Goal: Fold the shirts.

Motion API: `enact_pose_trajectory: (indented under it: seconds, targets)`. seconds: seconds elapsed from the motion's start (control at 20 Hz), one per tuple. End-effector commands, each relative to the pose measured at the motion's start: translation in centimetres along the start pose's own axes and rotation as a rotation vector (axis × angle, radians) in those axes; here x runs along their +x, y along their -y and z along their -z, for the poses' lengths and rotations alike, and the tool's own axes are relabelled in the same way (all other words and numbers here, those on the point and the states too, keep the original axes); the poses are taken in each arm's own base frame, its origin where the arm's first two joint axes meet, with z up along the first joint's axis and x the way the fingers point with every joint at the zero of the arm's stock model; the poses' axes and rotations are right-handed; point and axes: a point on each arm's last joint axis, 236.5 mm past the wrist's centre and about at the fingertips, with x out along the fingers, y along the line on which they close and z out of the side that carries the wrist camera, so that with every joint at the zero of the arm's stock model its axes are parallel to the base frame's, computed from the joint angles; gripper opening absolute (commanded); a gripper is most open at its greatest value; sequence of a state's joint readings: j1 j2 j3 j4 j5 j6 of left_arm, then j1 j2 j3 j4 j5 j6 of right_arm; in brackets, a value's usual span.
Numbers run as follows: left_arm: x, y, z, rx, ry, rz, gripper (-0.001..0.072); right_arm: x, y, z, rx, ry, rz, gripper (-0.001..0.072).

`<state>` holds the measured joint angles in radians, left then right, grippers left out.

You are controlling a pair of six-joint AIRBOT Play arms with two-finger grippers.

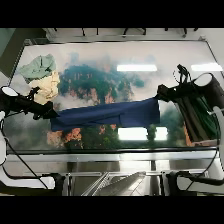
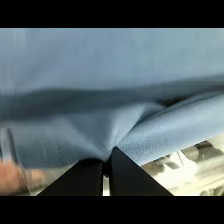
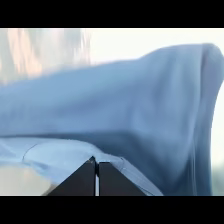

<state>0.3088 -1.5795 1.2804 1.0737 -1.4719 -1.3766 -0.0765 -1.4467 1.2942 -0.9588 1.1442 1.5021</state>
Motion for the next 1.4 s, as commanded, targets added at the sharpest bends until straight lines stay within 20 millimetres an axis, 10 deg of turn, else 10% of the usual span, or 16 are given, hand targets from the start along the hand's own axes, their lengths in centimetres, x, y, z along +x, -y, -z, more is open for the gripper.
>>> enact_pose_trajectory:
  seconds: [0.0,0.35,0.75,0.85,0.9,1.05,1.2,1.25,1.35]
  targets:
    - [1.2,0.8,-4.1,0.056,0.006,-0.009,0.0017,3.3,0.9,-3.5,0.009,-0.001,0.017,0.0024]
    - [3.6,-1.5,-5.1,0.062,-0.14,-0.138,0.0017,4.7,2.3,-6.0,0.005,0.091,0.04,0.0024]
    - [3.7,-1.5,-4.0,0.053,-0.196,-0.126,0.0055,6.0,4.4,-4.4,0.017,0.012,0.09,0.006]
    - [2.8,-1.3,-4.2,0.018,-0.167,-0.132,0.0568,4.9,4.5,-3.0,0.017,-0.056,0.084,0.0693]
    - [1.8,-1.3,-4.4,0.012,-0.137,-0.145,0.0573,3.7,4.7,-1.9,0.004,-0.104,0.079,0.07]
    - [-2.8,-2.9,-4.9,-0.079,-0.008,-0.264,0.0573,-0.2,7.4,0.0,-0.002,-0.183,0.112,0.0699]
    - [-6.9,-2.0,-4.7,-0.08,0.105,-0.301,0.0529,0.4,10.2,2.7,0.065,-0.268,0.088,0.0699]
    - [-7.9,-1.1,-4.5,-0.053,0.131,-0.292,0.0101,1.2,10.4,3.6,0.076,-0.296,0.05,0.0699]
    - [-9.1,1.4,-4.1,0.022,0.168,-0.252,0.0016,3.3,10.7,4.8,0.088,-0.339,-0.005,0.07]
